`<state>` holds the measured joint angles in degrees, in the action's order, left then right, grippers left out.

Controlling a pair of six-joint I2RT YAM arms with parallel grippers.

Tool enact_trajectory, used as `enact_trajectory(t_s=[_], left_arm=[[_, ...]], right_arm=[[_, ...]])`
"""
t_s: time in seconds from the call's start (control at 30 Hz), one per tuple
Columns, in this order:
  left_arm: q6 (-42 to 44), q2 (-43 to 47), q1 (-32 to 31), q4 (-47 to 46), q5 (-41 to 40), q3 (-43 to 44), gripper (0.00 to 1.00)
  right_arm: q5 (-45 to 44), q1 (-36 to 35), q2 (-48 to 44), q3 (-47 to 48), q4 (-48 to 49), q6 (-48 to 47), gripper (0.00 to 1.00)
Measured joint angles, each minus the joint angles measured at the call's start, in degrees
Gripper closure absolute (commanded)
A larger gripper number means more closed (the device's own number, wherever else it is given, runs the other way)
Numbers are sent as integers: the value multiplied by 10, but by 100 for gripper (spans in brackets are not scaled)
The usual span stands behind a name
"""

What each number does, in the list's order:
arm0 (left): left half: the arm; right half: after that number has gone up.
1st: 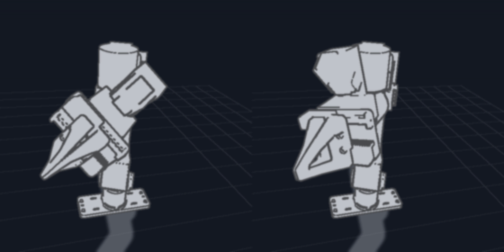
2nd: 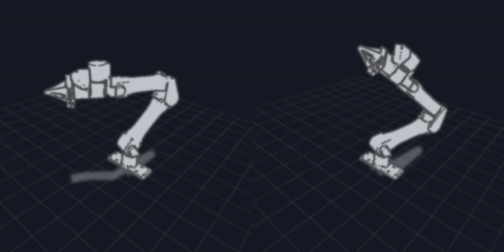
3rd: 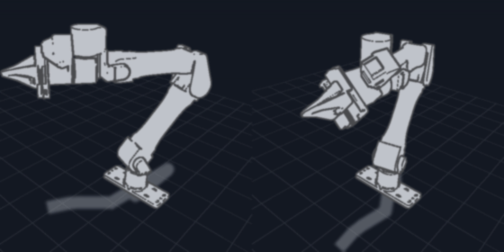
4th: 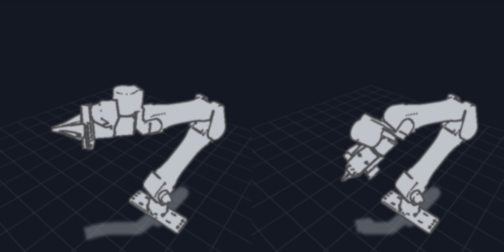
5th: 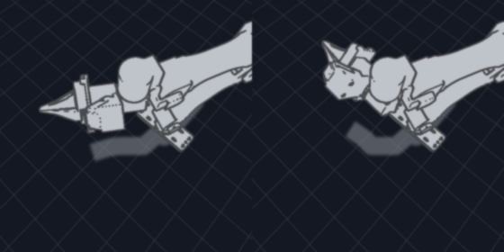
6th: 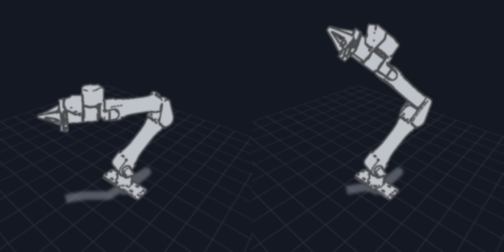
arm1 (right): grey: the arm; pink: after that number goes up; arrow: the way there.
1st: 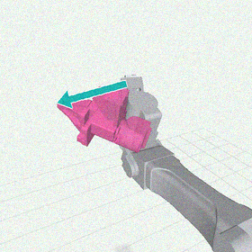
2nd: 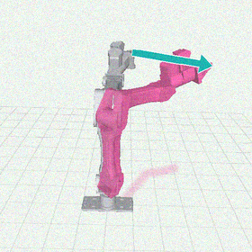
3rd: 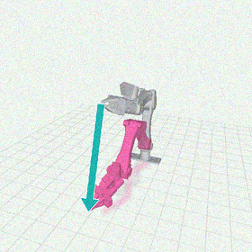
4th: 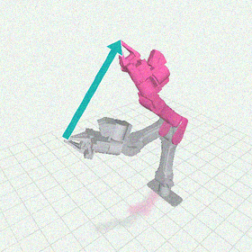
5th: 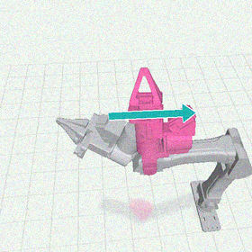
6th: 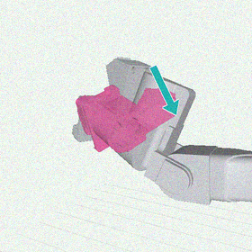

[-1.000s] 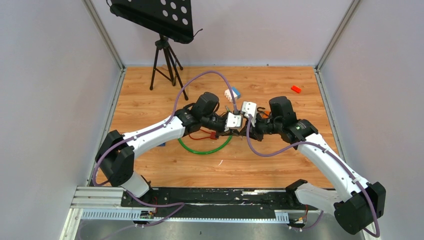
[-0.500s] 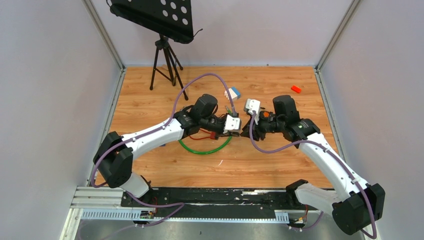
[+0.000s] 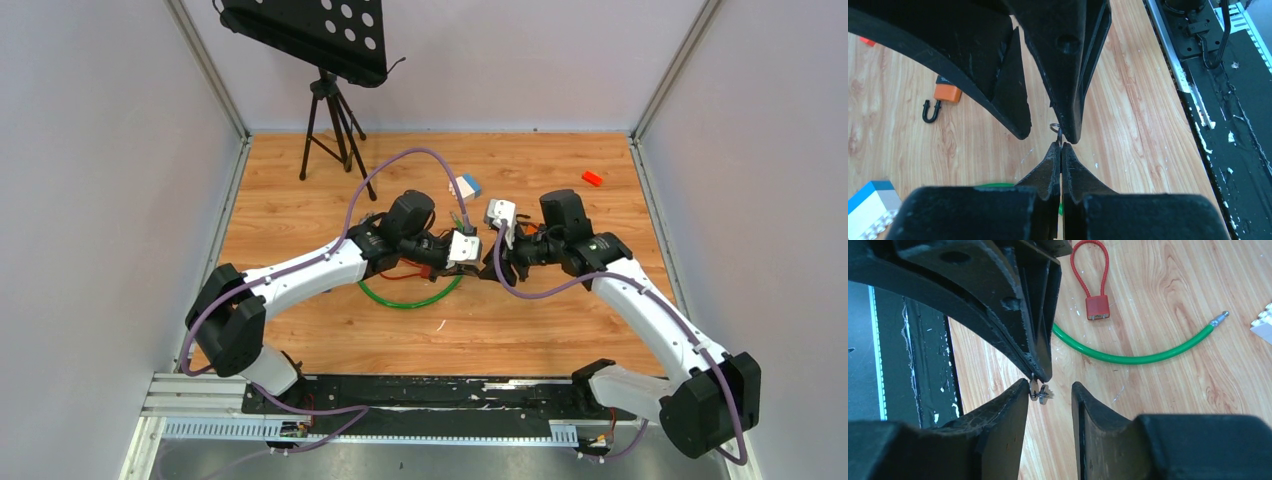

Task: Unlock with the key
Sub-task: Adjust the key.

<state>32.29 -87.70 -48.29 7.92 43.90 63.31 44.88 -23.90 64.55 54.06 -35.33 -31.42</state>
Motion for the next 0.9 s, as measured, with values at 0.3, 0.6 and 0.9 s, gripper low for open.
enact_trajectory(t_s=[0.3, 0.6, 0.9], left_arm=[[-6, 1, 0, -12, -6, -5, 100], [-7, 1, 1, -28, -12, -6, 100], [-4, 1, 0, -29, -4, -6, 100]], right_arm=[[-21, 0, 11, 0, 1, 16, 69], [-26, -2, 0, 0, 0, 21, 89], [-7, 0, -18, -4, -4, -15, 100]])
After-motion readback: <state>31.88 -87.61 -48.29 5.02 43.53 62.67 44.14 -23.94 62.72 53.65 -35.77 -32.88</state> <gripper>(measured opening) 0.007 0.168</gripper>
